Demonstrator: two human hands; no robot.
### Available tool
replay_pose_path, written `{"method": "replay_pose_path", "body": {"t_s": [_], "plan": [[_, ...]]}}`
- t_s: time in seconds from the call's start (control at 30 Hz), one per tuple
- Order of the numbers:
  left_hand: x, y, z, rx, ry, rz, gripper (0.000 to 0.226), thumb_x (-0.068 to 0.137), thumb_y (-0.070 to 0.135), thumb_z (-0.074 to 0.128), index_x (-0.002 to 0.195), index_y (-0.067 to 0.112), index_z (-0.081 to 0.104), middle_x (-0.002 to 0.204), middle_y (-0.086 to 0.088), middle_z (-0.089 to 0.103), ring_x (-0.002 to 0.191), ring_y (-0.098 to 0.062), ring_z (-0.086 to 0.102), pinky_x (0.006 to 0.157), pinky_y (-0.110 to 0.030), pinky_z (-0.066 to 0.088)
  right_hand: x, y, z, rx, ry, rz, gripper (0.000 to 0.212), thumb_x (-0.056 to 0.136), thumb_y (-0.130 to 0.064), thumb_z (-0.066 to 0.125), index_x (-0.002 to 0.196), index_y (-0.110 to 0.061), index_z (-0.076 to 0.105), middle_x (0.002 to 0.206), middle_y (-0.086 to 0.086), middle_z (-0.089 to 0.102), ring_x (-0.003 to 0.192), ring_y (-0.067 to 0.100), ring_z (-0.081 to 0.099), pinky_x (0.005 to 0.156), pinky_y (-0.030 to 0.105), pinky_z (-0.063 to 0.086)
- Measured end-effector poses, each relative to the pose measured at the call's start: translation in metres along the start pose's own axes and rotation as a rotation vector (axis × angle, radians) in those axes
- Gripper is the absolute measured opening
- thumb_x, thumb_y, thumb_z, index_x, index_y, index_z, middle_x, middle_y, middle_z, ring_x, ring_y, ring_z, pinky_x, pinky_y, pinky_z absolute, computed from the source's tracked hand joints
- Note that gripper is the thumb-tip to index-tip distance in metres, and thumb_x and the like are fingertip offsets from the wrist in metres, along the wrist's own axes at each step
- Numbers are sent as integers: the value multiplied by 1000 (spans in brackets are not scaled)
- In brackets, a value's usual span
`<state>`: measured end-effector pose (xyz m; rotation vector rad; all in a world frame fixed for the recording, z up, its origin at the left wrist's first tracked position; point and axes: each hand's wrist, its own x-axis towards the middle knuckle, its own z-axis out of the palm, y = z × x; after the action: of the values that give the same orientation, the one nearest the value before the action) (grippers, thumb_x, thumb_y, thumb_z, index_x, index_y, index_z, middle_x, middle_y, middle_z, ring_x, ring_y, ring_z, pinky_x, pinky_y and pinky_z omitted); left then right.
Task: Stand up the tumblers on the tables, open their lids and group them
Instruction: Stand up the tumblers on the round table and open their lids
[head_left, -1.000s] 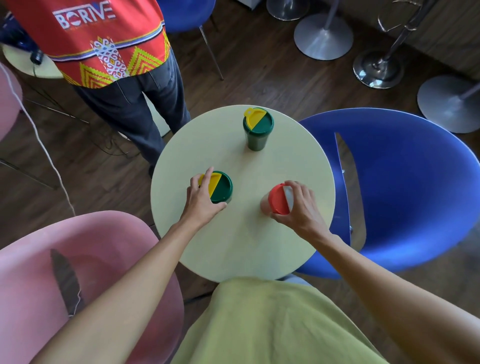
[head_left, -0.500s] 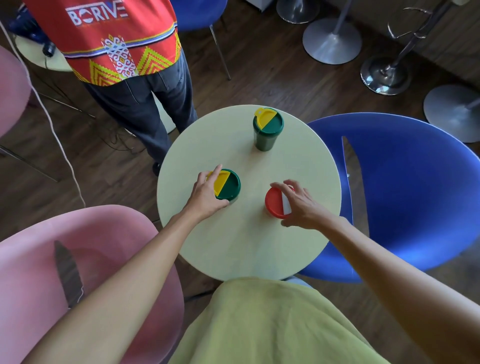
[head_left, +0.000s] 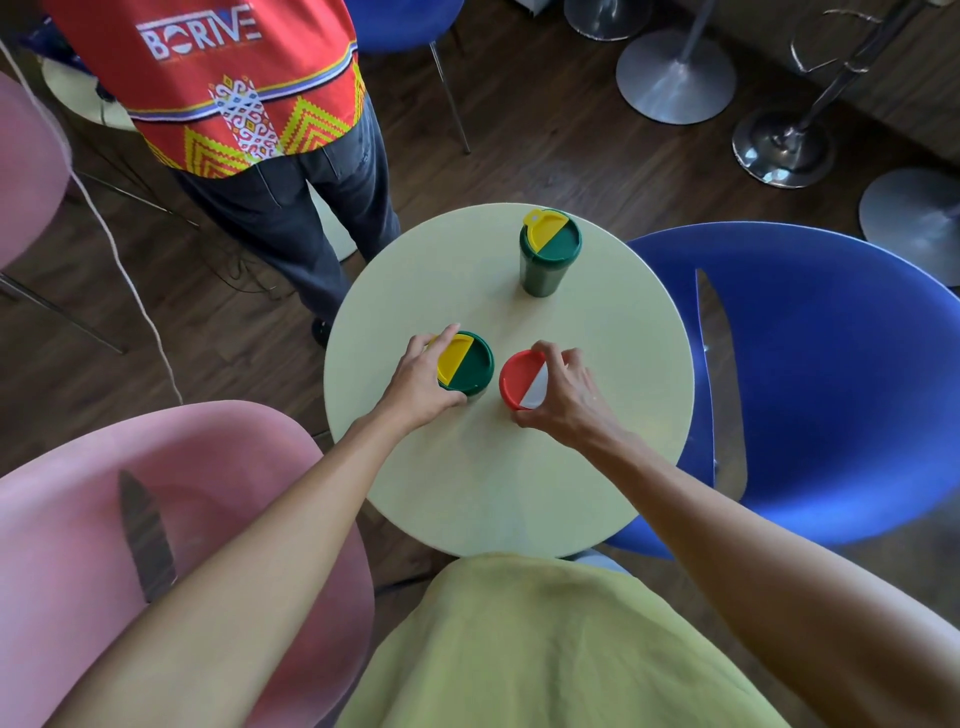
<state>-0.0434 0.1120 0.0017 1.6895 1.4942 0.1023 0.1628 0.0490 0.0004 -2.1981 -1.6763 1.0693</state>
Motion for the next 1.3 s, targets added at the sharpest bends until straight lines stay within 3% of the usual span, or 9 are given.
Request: {"method": "replay_pose_path", "body": {"t_s": [0.83,0.9,1.0,1.07,1.17,1.3], "plan": [[-4,5,-1,-13,-10,16,98,75,11,78,155,32,26,141,-5,36,133,-21,41,101,-19,29,2,0,5,29,5,9,92,65,-50,81,138,-29,30,126,11,41,112,33,48,85,42,50],[-4,4,0,-26,-15,0,98,75,18,80,154,34,24,143,-6,34,136,-23,38,108,-24,30,2,0,2,4,-9,26,93,65,-58,78,139,-29,29,128,11,42,115,33,49,86,42,49],[-4,6,3,-105,3,-39,90,81,35,77,154,34,25,144,-8,35,137,-22,36,116,-35,29,5,-1,-6,-54,32,29,89,72,-76,58,142,-27,31,136,12,45,120,33,48,94,44,46],[-3,8,4,-172,60,-81,77,88,35,70,153,28,31,142,-10,39,135,-22,40,112,-30,30,15,-3,-16,-47,95,34,76,82,-72,50,141,-25,36,139,14,45,124,33,47,98,45,44],[0,12,3,-246,165,-148,64,90,25,68,147,16,41,140,-13,46,129,-27,48,110,-33,37,44,-9,-38,-46,154,-7,58,90,-52,55,138,-22,42,138,14,46,125,32,46,99,43,43],[1,12,5,-275,205,-202,53,86,20,73,134,10,53,129,-11,59,115,-30,58,96,-34,46,98,-27,-74,-148,166,-85,56,88,-43,62,135,-21,44,136,14,47,119,34,47,93,44,44]]}}
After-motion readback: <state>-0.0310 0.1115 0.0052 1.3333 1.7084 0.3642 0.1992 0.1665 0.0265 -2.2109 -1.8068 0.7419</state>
